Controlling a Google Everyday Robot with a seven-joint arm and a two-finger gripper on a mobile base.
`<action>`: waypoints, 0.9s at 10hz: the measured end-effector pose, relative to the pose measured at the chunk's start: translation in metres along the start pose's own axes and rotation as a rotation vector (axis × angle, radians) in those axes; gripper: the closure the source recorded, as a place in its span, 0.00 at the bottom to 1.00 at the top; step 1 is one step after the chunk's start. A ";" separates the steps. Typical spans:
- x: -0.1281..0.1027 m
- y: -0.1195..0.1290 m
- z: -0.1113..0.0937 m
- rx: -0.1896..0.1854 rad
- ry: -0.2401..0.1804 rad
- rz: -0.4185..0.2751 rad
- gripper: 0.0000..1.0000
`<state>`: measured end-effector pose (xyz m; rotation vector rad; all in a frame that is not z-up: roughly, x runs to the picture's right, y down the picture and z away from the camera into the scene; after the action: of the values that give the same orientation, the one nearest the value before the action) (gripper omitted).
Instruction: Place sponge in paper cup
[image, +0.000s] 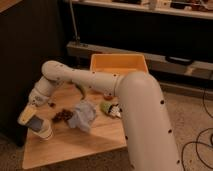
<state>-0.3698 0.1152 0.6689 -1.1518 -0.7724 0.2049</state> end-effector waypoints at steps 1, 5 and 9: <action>0.002 -0.001 0.000 -0.004 0.001 -0.008 1.00; 0.011 -0.005 0.000 -0.018 0.002 -0.031 1.00; 0.009 -0.012 0.002 -0.031 0.002 -0.058 1.00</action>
<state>-0.3672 0.1165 0.6839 -1.1570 -0.8085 0.1441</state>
